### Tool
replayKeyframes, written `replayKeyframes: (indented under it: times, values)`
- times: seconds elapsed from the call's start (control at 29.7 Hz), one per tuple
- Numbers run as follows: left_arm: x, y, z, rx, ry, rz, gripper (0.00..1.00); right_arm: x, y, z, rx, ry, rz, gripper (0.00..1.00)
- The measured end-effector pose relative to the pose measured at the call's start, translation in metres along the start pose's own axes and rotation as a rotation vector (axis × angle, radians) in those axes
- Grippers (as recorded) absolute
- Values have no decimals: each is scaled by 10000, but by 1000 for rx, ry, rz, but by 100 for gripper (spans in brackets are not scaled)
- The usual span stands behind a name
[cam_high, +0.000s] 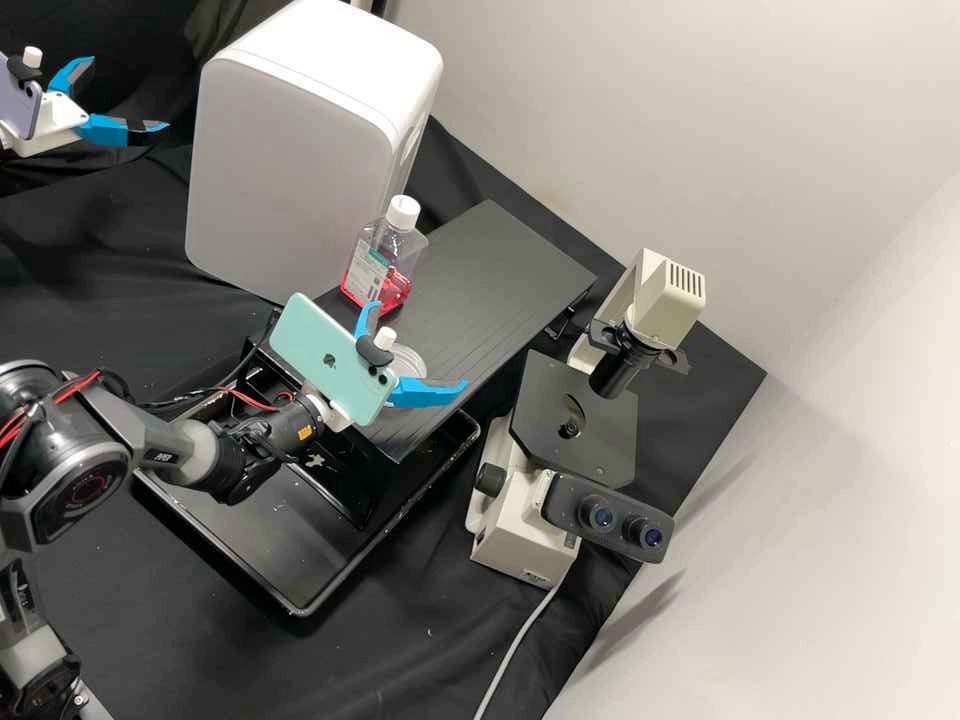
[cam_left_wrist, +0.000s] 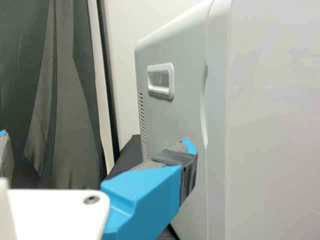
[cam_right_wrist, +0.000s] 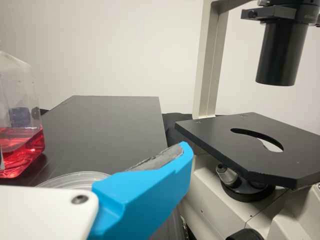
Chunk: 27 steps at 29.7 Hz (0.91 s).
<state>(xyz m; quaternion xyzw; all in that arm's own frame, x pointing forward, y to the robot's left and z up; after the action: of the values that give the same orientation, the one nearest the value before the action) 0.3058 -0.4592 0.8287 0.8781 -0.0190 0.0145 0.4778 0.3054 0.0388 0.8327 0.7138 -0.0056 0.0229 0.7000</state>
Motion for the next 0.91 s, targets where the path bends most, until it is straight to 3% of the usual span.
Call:
replayKeyframes:
  times: [0.37,0.47,0.54,0.64,0.67,0.71,0.77,0.84,0.91]
  values:
    - [0,-2,8,0,-3,-1,100,0,0,0,0,0,0,100]
    - [-2,-10,52,-18,0,1,100,0,0,0,0,0,0,100]
    - [-13,-27,113,-44,4,4,100,0,0,0,0,0,0,100]
    - [-63,-80,265,-87,-8,6,100,0,0,0,0,0,0,100]
    - [-101,-117,368,-112,-18,3,100,0,0,0,0,0,0,100]
    - [-126,-139,427,-120,-18,9,100,0,0,0,0,0,0,100]
    - [-193,-215,585,-123,-48,14,100,0,0,0,0,0,0,100]
    - [-256,-292,704,-109,-89,30,100,0,0,0,0,0,0,100]
    - [-315,-396,794,-97,-125,3,100,0,0,0,0,0,0,100]
